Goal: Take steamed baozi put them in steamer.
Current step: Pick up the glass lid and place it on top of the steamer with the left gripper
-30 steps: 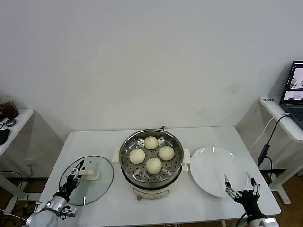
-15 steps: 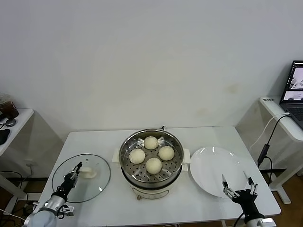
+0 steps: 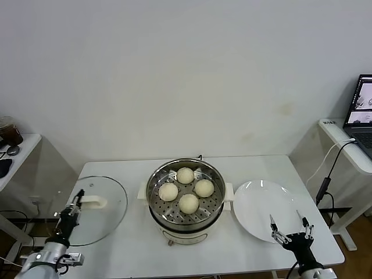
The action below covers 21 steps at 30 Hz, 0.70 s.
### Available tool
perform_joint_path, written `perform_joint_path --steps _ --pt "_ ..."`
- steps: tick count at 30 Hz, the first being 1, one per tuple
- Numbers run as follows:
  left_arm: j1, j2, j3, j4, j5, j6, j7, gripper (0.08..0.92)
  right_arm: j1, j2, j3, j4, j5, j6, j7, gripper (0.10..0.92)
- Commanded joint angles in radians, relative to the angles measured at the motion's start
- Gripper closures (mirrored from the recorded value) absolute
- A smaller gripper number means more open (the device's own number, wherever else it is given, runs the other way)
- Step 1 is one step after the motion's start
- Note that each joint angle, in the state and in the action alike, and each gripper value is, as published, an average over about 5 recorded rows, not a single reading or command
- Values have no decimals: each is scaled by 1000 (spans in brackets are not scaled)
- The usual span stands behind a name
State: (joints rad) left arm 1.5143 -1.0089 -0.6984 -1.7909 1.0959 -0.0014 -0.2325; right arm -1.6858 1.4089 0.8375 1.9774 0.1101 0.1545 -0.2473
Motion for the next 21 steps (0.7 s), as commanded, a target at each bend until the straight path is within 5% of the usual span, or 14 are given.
perform_joint_path --steps 1,11,21 --pt "100 132 42 -538 -272 472 278 838 1 4 -15 -27 -54 15 0 203" --pt "-275 177 513 -491 -219 600 362 838 26 47 -38 -91 -184 37 21 203" --pt "-543 -47 770 -312 73 686 515 838 61 88 -70 -123 -248 27 58 203"
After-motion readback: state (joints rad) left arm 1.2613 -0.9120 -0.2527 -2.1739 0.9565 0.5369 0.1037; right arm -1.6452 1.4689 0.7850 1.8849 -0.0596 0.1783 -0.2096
